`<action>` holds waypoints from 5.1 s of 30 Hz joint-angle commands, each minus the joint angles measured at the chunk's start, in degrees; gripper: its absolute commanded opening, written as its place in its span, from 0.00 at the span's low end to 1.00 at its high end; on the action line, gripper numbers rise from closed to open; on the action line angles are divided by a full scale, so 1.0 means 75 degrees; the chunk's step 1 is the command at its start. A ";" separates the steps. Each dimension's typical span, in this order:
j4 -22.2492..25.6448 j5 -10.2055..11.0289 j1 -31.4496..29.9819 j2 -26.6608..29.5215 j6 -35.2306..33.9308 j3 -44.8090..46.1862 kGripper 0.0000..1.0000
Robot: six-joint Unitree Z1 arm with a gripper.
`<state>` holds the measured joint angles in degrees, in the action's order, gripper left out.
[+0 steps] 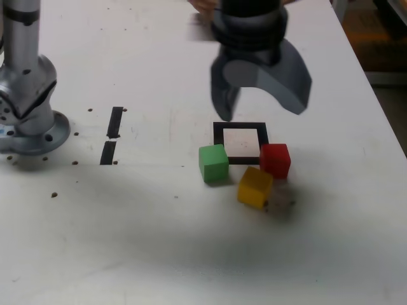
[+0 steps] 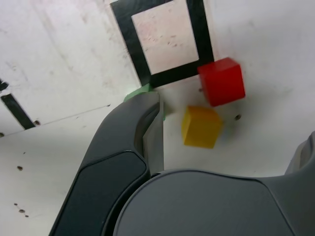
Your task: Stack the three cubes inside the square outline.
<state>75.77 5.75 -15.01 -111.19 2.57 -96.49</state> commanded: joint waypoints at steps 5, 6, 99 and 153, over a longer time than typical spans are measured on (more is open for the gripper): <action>-0.0101 -0.0312 0.0375 -0.0614 0.0201 -0.0271 0.98; -0.0118 -0.0371 0.0417 -0.0702 0.0224 -0.0294 0.98; -0.1072 -0.1428 0.0678 -0.1858 0.0188 -0.0138 0.47; -0.1807 -0.1031 0.1487 -0.0207 0.0060 0.1763 0.00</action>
<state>62.33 -1.91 -3.88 -112.78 3.09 -83.34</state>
